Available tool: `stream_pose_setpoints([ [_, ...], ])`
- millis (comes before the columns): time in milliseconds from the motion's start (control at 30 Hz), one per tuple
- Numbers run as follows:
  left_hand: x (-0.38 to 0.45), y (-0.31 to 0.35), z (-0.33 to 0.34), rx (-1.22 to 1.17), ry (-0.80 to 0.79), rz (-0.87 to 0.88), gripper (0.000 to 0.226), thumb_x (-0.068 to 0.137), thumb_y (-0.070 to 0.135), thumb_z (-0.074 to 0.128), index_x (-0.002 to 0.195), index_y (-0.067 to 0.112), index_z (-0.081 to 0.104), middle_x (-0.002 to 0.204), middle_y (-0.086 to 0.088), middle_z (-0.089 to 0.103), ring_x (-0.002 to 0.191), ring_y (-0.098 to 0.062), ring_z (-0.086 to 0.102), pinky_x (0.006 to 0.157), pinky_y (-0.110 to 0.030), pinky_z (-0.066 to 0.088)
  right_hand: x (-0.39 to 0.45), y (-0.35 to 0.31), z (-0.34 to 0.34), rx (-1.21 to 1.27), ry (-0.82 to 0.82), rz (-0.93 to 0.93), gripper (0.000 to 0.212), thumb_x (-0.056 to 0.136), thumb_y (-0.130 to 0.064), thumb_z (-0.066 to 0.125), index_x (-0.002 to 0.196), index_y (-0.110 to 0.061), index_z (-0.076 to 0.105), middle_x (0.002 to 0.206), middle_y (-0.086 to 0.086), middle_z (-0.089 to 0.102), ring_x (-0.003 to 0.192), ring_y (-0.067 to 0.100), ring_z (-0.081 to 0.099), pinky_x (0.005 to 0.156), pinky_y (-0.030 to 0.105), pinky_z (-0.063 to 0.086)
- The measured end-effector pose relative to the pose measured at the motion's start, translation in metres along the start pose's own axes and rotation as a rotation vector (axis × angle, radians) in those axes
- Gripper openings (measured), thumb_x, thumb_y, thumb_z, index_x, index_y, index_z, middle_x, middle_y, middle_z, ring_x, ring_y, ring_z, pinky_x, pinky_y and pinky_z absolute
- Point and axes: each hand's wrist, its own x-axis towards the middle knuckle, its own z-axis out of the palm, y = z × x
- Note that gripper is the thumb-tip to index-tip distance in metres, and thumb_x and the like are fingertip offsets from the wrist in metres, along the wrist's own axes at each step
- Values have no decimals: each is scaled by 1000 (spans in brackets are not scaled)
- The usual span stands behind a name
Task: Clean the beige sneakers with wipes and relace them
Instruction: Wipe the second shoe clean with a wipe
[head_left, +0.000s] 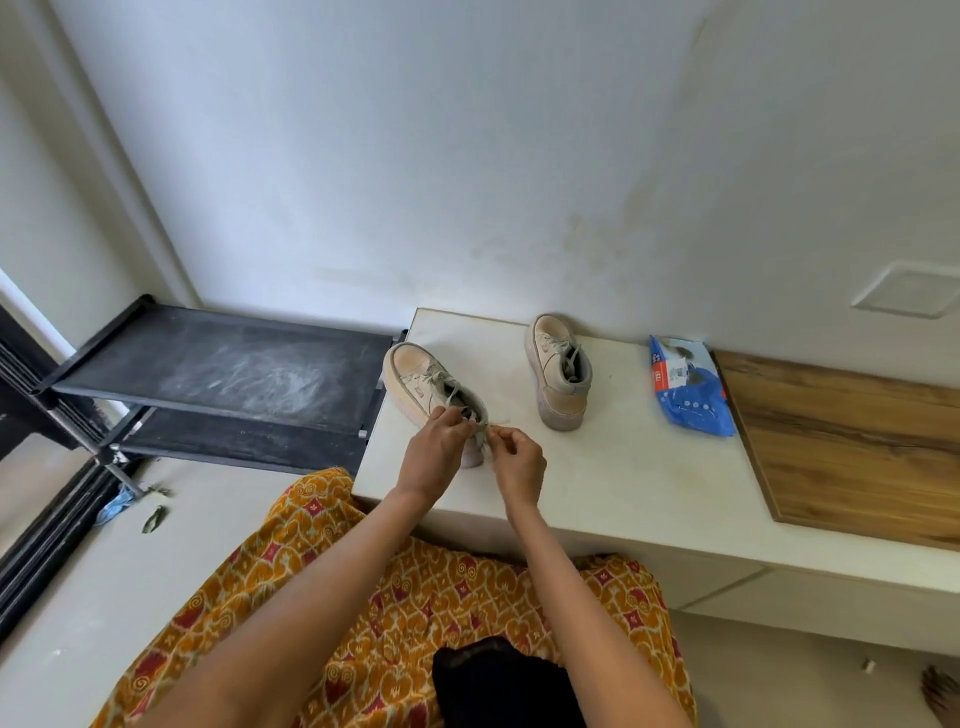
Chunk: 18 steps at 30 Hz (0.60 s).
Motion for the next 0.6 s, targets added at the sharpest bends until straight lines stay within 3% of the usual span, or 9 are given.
stream_pose_setpoints([
  [67,-7,4,0,-118,40,-83,21,84,6,66,105,8,69,96,-4,62,88,-18,57,63,-32,55,3,-2,-10,-83,-81,-53,15,89,-21,64,99,-13,73,96,-2,73,86,8,64,69,10,44],
  [133,-19,10,0,-355,121,-326,22,89,12,61,111,9,64,102,1,60,93,-11,54,75,-24,47,1,-6,-19,-59,-61,-85,13,87,-23,66,95,-15,73,93,-2,73,84,9,65,70,14,46],
  [233,-37,24,-1,-701,245,-726,24,89,22,64,110,14,58,100,4,59,88,-8,58,77,-21,48,-10,-16,-17,54,-59,-84,9,85,-19,68,92,-15,72,89,-2,72,82,10,66,71,15,49],
  [300,-40,30,0,-844,176,-812,22,89,27,62,108,17,57,94,2,63,84,-10,61,76,-26,52,-20,-19,-9,40,-167,-93,10,86,-19,66,93,-16,72,88,-4,72,82,8,66,70,15,50],
  [433,-36,24,2,-900,159,-892,11,86,27,67,92,17,68,78,-2,69,75,-18,65,76,-39,55,-26,-16,-4,-73,-249,-141,12,89,-22,61,96,-22,71,94,-6,72,88,8,66,76,24,52],
  [600,-31,5,-3,-814,338,-1163,29,87,29,66,104,7,59,90,0,62,84,-16,59,76,-29,49,-8,-22,-18,-249,-11,-235,25,91,-24,59,116,-22,63,110,-2,65,105,17,57,84,31,48],
])
